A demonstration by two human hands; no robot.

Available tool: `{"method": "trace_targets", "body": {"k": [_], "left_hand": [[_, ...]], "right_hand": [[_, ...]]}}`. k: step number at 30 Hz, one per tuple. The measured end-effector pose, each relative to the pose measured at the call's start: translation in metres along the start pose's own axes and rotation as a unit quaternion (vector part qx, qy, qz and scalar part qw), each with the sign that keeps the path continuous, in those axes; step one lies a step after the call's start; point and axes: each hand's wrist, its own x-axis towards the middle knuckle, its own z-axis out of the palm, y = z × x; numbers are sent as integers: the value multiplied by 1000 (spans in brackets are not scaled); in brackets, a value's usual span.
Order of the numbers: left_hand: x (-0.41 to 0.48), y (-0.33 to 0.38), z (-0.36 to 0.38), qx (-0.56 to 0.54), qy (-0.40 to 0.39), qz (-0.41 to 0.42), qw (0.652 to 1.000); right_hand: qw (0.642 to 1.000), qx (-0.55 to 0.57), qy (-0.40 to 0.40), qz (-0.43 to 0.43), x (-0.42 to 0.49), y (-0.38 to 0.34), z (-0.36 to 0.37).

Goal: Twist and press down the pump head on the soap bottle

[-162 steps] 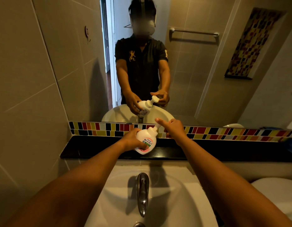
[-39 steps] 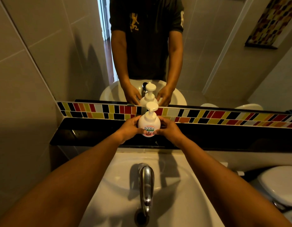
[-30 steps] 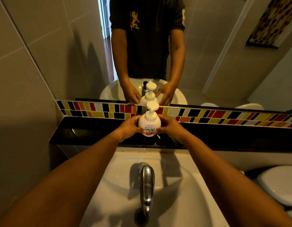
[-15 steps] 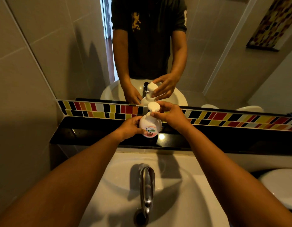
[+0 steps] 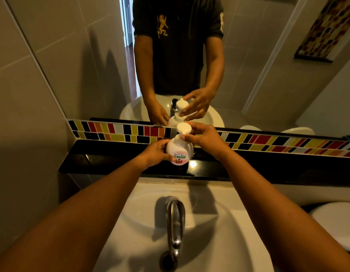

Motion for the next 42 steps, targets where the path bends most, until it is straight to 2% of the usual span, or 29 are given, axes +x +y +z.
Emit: {"method": "trace_targets", "body": {"k": [6, 13, 22, 36, 40, 42], "left_hand": [[-1, -2, 2, -8, 7, 9, 1000], [-1, 0, 4, -5, 12, 11, 1000], [1, -6, 9, -48, 70, 5, 996], [5, -2, 8, -51, 68, -4, 996], [-1, -6, 9, -65, 82, 5, 995], [-5, -8, 9, -47, 116, 13, 992]], "right_hand": [[1000, -9, -2, 17, -4, 11, 6], [996, -41, -26, 78, -11, 55, 18], [994, -23, 33, 106, -2, 79, 33], [993, -19, 35, 109, 5, 85, 34], [991, -33, 36, 122, 1, 87, 35], [987, -83, 55, 125, 1, 92, 35]]}}
